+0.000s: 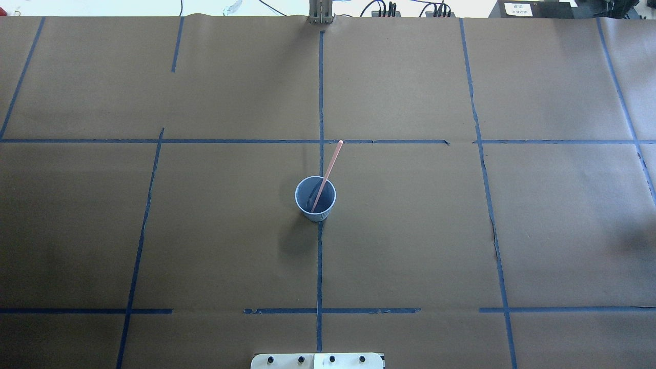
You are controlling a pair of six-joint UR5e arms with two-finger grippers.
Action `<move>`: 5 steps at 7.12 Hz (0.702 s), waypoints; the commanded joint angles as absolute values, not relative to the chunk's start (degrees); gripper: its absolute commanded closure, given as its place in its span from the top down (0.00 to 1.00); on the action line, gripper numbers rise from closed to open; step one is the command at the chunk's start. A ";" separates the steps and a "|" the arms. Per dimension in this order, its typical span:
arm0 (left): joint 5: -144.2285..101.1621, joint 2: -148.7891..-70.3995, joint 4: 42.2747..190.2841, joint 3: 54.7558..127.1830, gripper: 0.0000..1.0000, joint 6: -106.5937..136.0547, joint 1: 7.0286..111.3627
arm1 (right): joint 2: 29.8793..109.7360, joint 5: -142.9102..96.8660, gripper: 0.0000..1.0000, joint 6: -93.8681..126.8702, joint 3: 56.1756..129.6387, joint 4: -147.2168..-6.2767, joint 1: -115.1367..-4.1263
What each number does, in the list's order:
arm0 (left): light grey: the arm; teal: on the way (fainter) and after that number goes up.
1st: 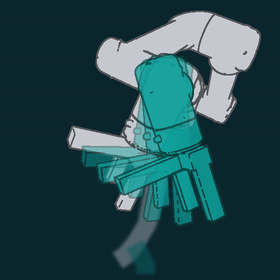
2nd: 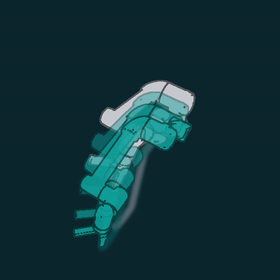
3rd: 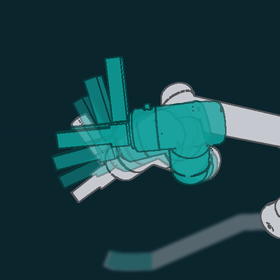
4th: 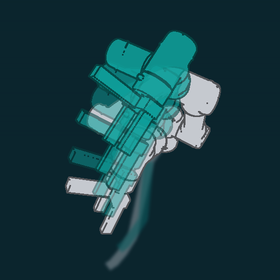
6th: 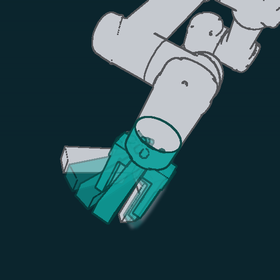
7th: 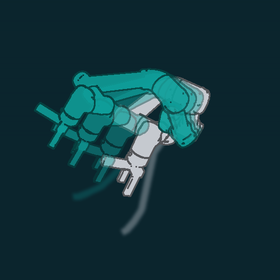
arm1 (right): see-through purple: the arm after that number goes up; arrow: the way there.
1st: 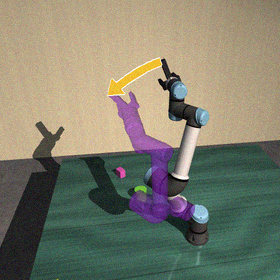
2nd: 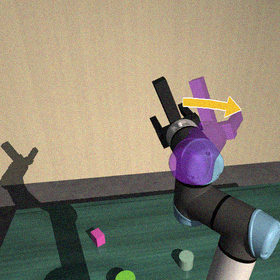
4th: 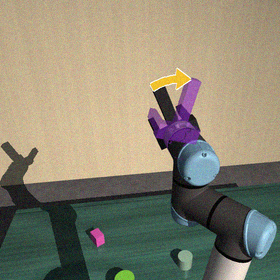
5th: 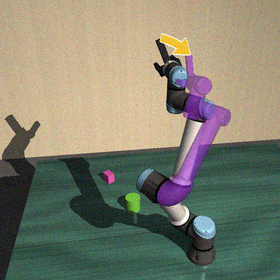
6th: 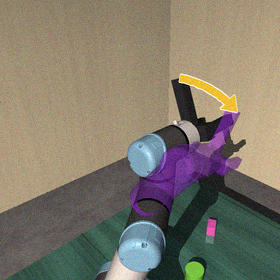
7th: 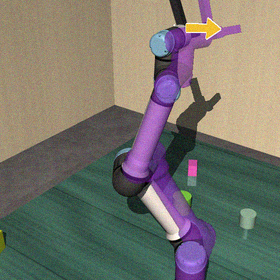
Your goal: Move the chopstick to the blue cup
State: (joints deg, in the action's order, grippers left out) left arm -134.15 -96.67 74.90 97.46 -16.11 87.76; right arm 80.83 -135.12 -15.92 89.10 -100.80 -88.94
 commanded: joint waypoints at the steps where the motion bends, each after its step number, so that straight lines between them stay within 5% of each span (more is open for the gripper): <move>1: -134.03 -95.37 72.24 97.39 1.00 -16.26 88.07 | 81.56 -136.32 1.00 -18.19 85.78 -102.92 -91.41; 5: -137.79 -88.01 72.86 97.91 1.00 -16.78 88.07 | 83.23 -135.97 1.00 -24.77 87.27 -104.14 -91.49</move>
